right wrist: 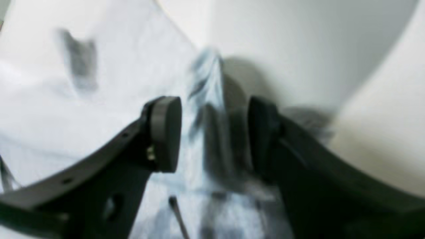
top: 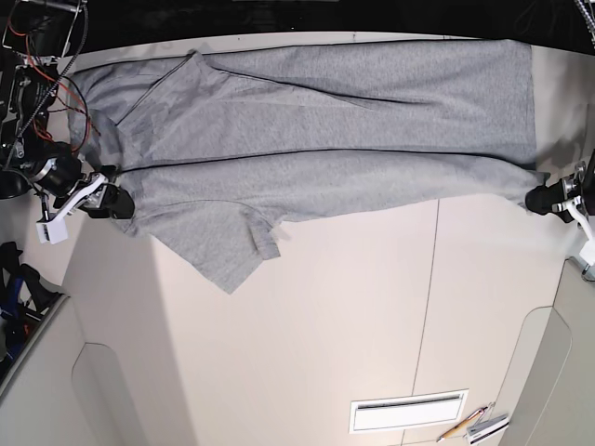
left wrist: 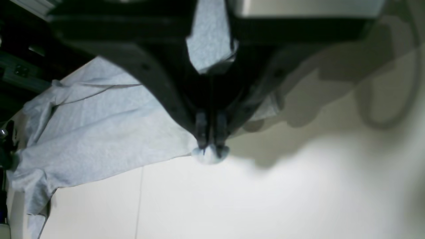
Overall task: Fold the T-shirt properly
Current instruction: 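Grasp the sleeve and shoulder with the right gripper and fold inward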
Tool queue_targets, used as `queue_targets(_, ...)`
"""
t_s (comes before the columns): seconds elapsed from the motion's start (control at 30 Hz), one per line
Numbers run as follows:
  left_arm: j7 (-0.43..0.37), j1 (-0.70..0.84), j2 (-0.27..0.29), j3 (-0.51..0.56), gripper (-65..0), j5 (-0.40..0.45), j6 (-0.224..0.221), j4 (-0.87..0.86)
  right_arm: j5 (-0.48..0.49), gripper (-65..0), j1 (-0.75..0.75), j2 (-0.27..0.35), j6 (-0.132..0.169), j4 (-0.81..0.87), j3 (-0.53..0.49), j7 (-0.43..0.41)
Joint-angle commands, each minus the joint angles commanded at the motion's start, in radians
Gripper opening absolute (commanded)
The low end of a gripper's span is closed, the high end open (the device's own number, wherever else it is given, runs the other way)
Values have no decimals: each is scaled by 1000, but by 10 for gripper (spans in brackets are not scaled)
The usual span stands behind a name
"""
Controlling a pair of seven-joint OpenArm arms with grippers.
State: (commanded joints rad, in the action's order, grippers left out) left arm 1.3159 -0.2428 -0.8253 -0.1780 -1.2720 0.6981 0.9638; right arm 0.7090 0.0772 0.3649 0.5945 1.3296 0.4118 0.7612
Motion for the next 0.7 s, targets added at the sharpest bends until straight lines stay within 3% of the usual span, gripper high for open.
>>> queue_targets(0.17, 1, 0, 0, 0, -650, -3, 0, 0, -2, -331, 63, -8, 0, 0, 34, -32)
queue_targets(0.3, 1, 0, 0, 0, -650, -3, 0, 0, -80, -331, 151, -67, 0, -10, 16, -47)
queue_targets(0.47, 1, 0, 0, 0, -650, -3, 0, 0, -237, -331, 269, -102, -16, -178, -119, -178)
queue_targets(0.7, 1, 0, 0, 0, -650, -4, 0, 0, -251, -331, 399, -103, -15, -423, -266, -224)
